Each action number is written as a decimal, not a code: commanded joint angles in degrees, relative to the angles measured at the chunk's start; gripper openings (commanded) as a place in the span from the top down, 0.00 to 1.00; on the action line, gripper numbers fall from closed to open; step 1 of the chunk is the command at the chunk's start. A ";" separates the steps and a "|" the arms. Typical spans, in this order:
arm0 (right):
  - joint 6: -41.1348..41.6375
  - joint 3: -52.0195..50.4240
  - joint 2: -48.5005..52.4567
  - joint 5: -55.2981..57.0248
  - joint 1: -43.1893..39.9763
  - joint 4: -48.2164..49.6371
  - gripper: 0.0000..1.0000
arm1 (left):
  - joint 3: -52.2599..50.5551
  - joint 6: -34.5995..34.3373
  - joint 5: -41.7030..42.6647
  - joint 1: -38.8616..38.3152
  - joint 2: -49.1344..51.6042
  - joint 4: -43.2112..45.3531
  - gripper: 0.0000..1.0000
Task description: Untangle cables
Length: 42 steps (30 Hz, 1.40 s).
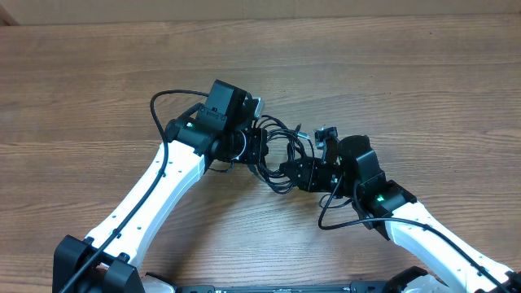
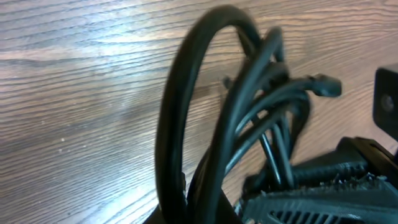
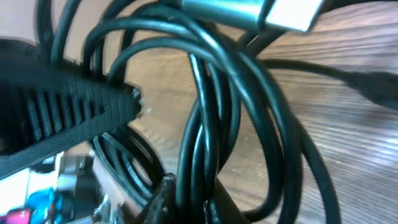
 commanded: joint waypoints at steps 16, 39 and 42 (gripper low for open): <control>-1.07 1.27 0.17 -36.98 -10.05 11.65 0.96 | 0.04 -30.64 -31.12 4.92 -0.24 -13.81 0.96; -9.29 1.25 0.20 -26.45 -9.29 10.80 0.67 | 0.07 5.46 -2.73 5.16 -0.24 -2.21 0.96; -9.73 1.25 0.20 -19.74 -6.51 10.40 0.66 | 0.04 8.17 -2.73 3.45 -0.24 -2.64 0.96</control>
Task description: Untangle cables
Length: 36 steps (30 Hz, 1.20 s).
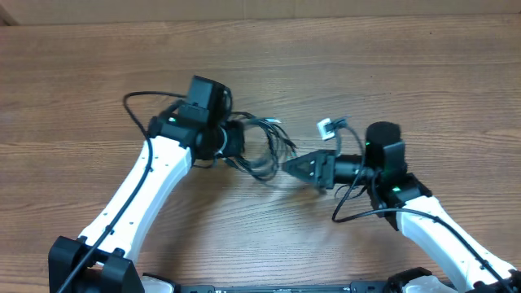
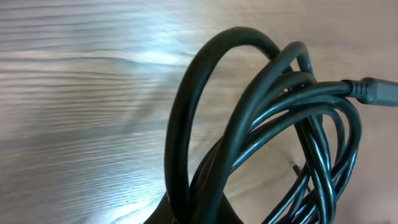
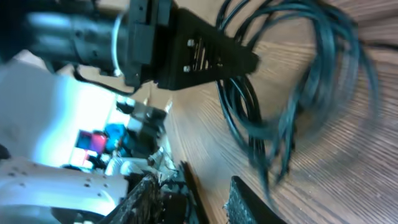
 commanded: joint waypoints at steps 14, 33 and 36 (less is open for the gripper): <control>-3.26 0.98 -0.63 23.63 4.11 -7.08 0.66 | 0.37 13.03 4.55 -4.87 -0.24 0.46 0.96; -1.99 0.98 -0.63 12.98 4.20 -9.07 0.75 | 0.37 13.97 8.98 -4.85 -0.24 3.72 0.96; 1.60 0.98 -0.63 10.54 4.20 -6.78 0.79 | 0.37 13.97 8.57 -4.85 -0.24 3.63 0.96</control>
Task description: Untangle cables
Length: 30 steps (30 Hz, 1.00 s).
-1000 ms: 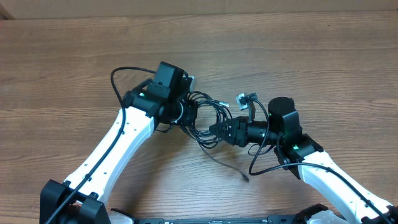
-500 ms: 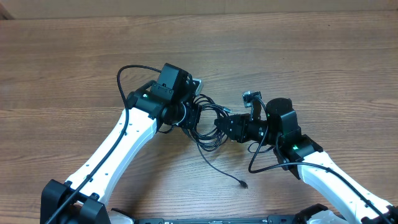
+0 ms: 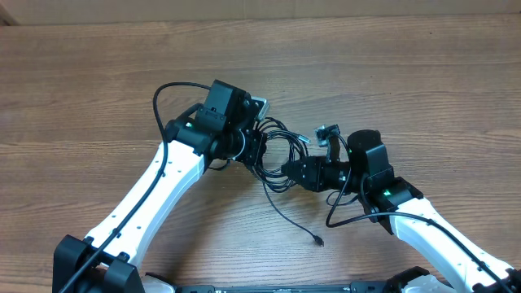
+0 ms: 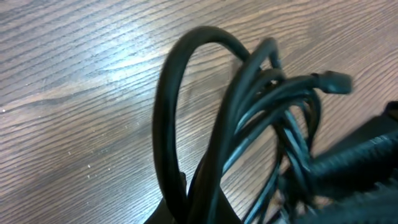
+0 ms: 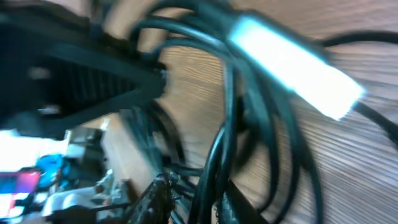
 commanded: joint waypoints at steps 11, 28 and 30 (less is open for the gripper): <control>4.52 0.92 -0.63 -13.44 0.28 2.16 0.82 | 0.37 -3.61 -6.67 -0.39 -0.24 -2.16 0.96; 4.48 0.92 -0.61 -2.03 0.28 0.98 0.75 | 0.37 -8.37 -0.79 -0.02 -0.24 -1.44 0.96; 4.48 0.92 -0.44 1.36 0.28 0.42 0.73 | 0.37 -8.37 0.59 -0.02 -0.24 -1.22 0.96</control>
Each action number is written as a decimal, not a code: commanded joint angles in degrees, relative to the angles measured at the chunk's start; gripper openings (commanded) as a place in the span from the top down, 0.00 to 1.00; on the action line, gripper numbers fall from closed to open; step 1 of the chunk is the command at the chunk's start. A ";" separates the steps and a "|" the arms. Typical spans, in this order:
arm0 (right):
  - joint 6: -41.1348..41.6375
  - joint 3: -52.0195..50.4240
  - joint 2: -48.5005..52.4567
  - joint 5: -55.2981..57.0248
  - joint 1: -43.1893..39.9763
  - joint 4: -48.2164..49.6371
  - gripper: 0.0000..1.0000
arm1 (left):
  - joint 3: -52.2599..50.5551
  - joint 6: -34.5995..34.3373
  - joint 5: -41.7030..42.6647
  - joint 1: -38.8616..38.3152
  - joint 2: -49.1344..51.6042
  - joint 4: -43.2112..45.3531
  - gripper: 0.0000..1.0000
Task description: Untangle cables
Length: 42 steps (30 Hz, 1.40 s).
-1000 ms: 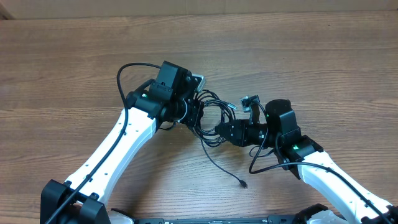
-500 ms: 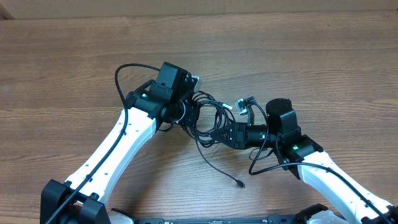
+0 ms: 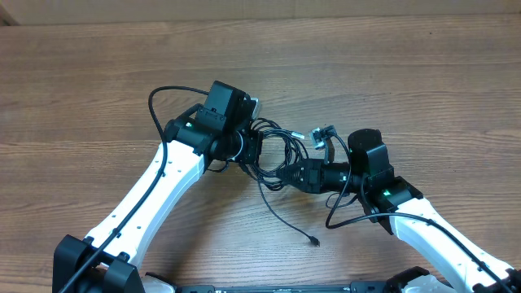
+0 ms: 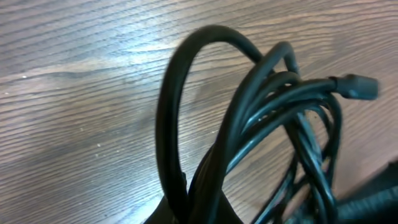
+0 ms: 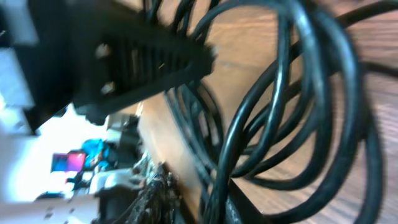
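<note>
A tangle of black cables (image 3: 275,150) hangs between my two grippers in the middle of the table. My left gripper (image 3: 251,148) is shut on the bundle's thick loops (image 4: 186,124), which rise from its jaws (image 4: 193,208). My right gripper (image 3: 291,172) reaches into the tangle from the right and stands open (image 5: 199,186), with a black strand (image 5: 219,186) running between its fingers. One thin strand trails out to a free end (image 3: 314,241) on the wood. A black plug (image 4: 357,86) sticks out of the loops.
A silver connector (image 3: 321,135) lies beside my right wrist, and another (image 3: 255,104) sits by my left wrist. My left gripper's black finger (image 5: 137,50) fills the upper left of the right wrist view. Bare wooden tabletop (image 3: 423,73) surrounds the arms.
Hardly anything differs. Both grippers remain in the tangle; my right gripper sits slightly further left into the loops. The trailing strand's free end lies in the same spot.
First both grippers were close together in the tangle. Then the arms stood apart, my left holding the bundle and my right empty, clear of it. Then they were together again, with one thin strand lying loose toward the front edge, as now.
</note>
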 commanded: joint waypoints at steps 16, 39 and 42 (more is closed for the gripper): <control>-0.04 0.92 0.68 -3.96 0.20 10.38 0.91 | 0.37 0.09 6.14 -0.22 -0.24 0.85 0.96; 13.00 0.92 0.90 -5.22 -17.68 18.93 0.96 | 0.35 -33.73 -21.14 -1.51 -0.04 -7.45 0.96; 10.71 0.92 0.92 -2.40 -17.75 10.78 0.83 | 0.35 -33.70 -21.16 -1.51 0.02 -6.23 0.96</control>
